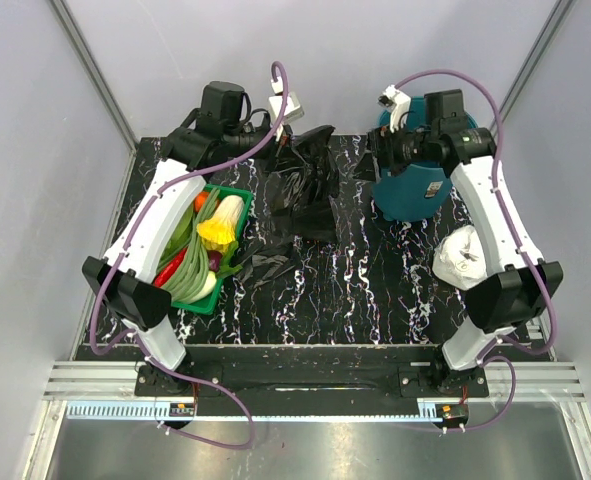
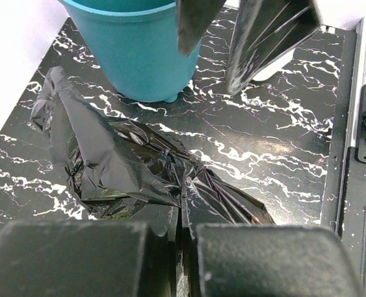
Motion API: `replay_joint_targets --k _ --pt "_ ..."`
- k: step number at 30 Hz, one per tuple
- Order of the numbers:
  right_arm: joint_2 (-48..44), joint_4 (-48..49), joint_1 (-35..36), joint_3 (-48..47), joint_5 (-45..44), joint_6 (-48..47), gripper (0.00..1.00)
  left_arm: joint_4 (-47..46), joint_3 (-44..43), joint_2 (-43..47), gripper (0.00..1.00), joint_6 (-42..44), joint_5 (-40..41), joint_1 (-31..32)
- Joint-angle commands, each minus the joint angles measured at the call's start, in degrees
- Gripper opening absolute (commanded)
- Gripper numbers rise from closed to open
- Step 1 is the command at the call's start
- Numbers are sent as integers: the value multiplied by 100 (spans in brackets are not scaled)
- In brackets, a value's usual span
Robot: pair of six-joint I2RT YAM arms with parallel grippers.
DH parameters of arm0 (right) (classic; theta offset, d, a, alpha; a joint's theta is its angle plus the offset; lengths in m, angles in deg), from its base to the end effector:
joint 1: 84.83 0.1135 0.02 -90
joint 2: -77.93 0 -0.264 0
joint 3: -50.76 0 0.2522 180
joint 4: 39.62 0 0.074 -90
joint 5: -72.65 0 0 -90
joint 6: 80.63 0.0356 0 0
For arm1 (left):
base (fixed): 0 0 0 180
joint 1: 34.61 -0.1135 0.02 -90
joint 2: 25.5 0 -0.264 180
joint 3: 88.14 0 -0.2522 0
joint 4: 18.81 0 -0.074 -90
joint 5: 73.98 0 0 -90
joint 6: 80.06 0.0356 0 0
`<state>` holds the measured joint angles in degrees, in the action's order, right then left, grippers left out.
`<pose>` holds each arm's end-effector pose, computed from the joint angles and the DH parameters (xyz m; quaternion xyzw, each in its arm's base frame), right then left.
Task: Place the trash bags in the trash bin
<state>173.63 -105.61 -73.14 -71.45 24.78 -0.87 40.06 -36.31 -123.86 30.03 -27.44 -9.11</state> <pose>0.3373 0.0942 0.4249 -0.3111 0.7994 0.3301 0.3941 0.3184 -0.1790 0.4516 0.4833 0.6654 -0.3410 0.4555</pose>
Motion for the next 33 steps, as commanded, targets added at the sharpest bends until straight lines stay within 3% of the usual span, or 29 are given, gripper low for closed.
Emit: replay_joint_targets --k 1,19,23,27,33 --pt "185 1046 36 525 357 794 87 -230 -143 221 0 11 -390 -27" --pt "1399 1645 238 166 639 1534 87 -177 323 644 0 249 -716 -18" --pt "1460 1637 422 218 665 1490 81 -177 305 617 0 258 -716 -18" --pt "1600 1645 528 148 831 1472 61 -177 305 617 0 284 -699 -18" --pt "1706 1453 519 -273 789 1368 7 -230 437 670 0 337 -445 -18"
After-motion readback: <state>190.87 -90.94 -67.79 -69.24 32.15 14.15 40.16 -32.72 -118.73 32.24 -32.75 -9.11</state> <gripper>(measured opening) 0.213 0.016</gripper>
